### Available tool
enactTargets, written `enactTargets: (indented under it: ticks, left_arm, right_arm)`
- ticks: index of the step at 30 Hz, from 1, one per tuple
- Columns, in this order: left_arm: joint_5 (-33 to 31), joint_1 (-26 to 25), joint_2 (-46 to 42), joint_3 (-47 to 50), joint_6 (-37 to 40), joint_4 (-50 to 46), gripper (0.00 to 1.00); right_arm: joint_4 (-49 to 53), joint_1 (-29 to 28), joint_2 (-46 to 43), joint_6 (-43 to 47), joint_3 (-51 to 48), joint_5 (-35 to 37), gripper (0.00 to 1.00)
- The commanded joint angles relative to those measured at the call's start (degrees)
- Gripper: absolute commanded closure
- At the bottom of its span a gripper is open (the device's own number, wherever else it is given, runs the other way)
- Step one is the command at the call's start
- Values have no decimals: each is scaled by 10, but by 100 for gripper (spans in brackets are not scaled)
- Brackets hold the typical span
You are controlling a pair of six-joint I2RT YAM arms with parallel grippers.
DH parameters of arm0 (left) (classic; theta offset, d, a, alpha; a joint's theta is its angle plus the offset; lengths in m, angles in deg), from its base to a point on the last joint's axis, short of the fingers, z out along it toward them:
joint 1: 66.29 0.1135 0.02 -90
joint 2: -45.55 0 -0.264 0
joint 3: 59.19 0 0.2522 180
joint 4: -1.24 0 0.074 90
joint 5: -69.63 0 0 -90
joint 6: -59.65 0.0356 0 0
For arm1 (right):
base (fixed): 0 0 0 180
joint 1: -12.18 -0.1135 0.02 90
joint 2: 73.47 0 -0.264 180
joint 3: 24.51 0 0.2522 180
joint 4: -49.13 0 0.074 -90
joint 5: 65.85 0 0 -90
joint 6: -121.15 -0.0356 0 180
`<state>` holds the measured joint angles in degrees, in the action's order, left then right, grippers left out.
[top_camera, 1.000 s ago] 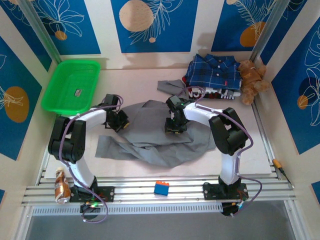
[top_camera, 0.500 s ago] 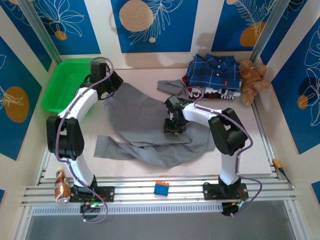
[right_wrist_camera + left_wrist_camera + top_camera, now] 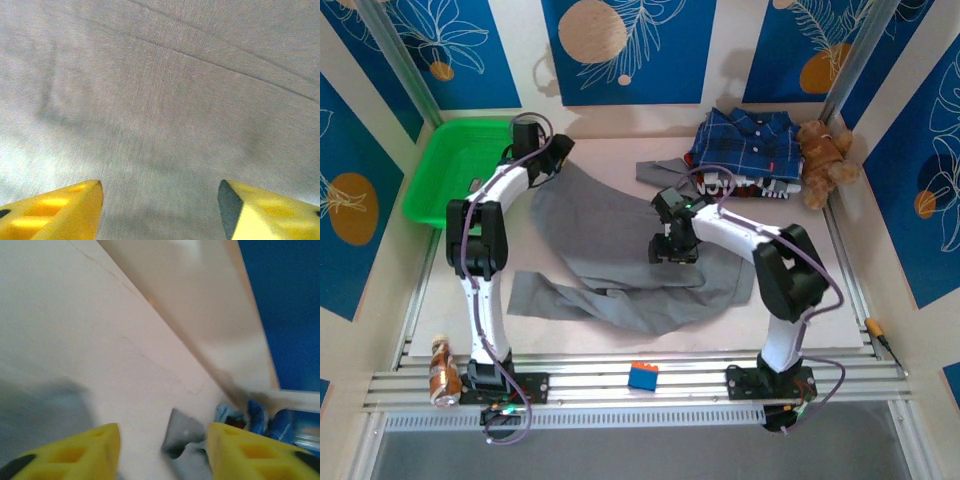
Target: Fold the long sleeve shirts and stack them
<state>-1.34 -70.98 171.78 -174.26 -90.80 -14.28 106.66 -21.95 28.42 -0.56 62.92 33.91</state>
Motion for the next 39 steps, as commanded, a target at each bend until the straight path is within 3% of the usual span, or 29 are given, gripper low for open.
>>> enactTargets:
  ticks: [1,3,4,8,12,18,32,37,39]
  left_arm:
    - [15,26,-40,-34,25,-19,25]
    - [28,34,-80,-32,78,-105,11]
    - [29,34,-100,-29,107,-153,10]
    - [24,33,-208,74,201,-295,8]
    - [-13,35,-283,204,281,-371,10]
    - [-48,37,-291,306,303,-364,17]
    - [-49,34,-169,293,247,-233,31]
    - [-46,26,-144,268,239,-203,49]
    - [-51,23,-134,246,250,-214,63]
  right_arm:
    - [79,-14,-85,3,15,35,32]
    - [112,-36,-120,12,5,44,30]
    - [121,-50,-133,17,-5,50,30]
    - [151,-96,-159,-5,-66,79,29]
    - [70,-151,-166,8,-110,80,29]
    - [57,-178,-85,34,-83,111,30]
    - [62,-207,-79,5,-116,87,32]
    - [59,-229,-75,-12,-128,76,32]
    - [51,-230,-61,-10,-128,69,32]
